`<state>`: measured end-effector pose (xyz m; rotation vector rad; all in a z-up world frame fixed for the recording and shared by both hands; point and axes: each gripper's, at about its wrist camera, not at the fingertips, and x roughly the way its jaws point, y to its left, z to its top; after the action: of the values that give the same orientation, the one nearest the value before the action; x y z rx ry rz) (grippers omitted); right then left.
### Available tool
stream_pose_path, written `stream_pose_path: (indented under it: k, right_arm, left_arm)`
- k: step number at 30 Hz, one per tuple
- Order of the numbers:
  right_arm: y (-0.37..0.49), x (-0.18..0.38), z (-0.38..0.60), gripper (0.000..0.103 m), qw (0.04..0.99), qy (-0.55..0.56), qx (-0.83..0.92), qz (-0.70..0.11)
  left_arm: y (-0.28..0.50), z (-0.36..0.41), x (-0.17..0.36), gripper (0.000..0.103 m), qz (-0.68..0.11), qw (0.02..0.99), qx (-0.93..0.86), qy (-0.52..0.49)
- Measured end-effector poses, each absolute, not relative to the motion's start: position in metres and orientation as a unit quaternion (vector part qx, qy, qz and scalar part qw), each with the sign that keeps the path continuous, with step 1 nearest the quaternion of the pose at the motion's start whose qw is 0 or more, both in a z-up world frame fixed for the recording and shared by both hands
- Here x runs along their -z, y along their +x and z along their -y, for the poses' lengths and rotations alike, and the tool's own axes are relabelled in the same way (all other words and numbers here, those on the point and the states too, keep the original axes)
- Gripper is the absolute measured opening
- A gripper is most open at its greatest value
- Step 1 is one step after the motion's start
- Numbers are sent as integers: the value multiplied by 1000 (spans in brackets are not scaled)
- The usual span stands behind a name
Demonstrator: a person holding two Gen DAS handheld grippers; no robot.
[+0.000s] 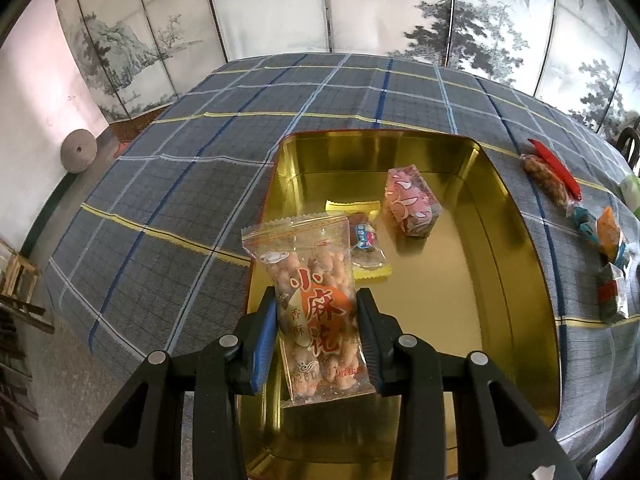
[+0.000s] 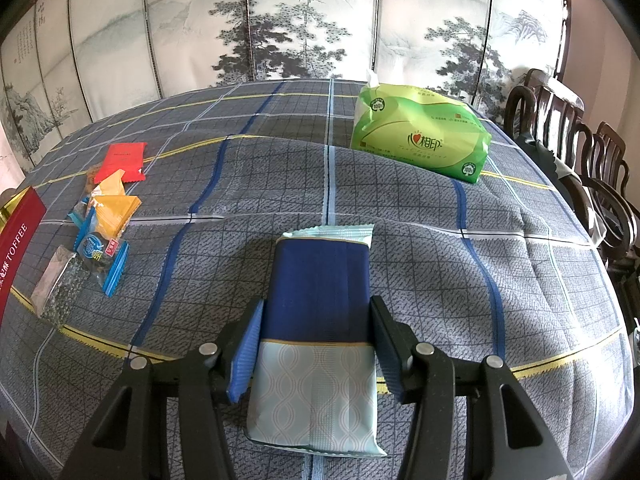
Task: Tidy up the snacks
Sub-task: 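Lower the clear snack bag into the gold tray with the left tool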
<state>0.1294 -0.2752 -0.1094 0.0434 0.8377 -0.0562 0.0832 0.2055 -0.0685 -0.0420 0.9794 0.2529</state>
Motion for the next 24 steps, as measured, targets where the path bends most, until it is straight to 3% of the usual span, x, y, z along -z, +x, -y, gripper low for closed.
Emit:
stream_pose_path:
  k: [24]
  right_arm:
    - [129,110,280,52,912,25,35,-407]
  left_arm:
    - [88,-216,72,35,-462,878,-126,19]
